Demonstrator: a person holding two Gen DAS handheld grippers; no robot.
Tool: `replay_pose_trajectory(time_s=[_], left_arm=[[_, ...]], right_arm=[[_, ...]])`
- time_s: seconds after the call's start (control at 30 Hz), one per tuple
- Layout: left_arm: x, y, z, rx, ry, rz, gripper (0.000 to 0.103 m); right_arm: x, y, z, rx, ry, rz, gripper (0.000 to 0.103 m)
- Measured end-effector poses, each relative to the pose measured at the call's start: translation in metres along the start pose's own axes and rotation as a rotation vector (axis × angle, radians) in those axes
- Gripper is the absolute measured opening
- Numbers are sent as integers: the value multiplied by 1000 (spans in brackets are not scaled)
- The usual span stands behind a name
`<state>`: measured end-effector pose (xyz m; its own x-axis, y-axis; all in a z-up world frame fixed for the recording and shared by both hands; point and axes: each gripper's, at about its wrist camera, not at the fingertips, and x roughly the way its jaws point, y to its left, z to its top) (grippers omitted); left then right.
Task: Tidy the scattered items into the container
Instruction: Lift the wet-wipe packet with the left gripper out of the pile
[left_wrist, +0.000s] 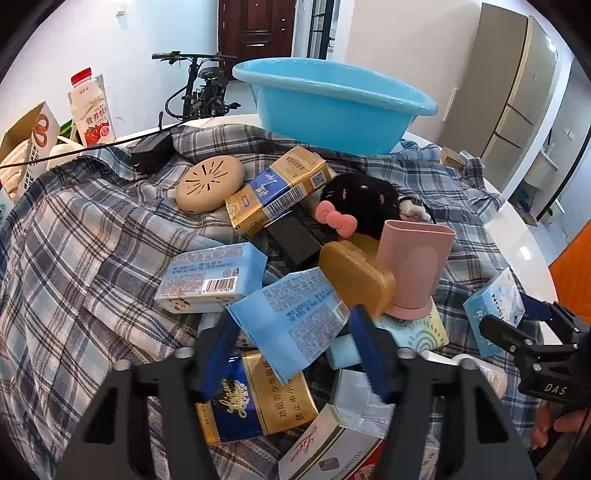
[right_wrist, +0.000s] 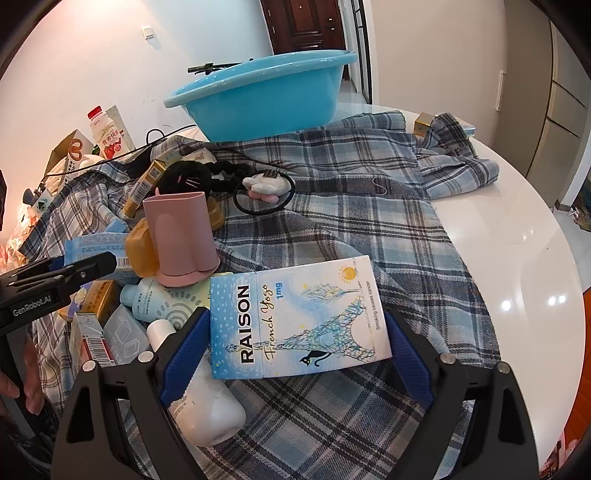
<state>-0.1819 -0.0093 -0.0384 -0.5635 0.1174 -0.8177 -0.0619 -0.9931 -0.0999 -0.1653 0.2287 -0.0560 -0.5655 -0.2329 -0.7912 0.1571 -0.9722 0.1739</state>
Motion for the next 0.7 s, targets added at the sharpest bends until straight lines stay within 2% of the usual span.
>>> replay_pose_trajectory(time_s=[0.13, 0.3, 0.5, 0.7], left_arm=[[2, 4, -1, -28, 11, -24, 50], [-5, 1, -1, -19, -18, -28, 30], [-14, -9, -2, 36, -48, -4, 24], [-29, -8, 0, 44, -80, 11, 21]], right_arm=[[-1, 0, 0, 1, -1, 0, 91], [-1, -1, 0, 4, -2, -1, 91], [-3, -1, 0, 3, -6, -1, 91], [-6, 0, 1, -1, -15, 2, 91]])
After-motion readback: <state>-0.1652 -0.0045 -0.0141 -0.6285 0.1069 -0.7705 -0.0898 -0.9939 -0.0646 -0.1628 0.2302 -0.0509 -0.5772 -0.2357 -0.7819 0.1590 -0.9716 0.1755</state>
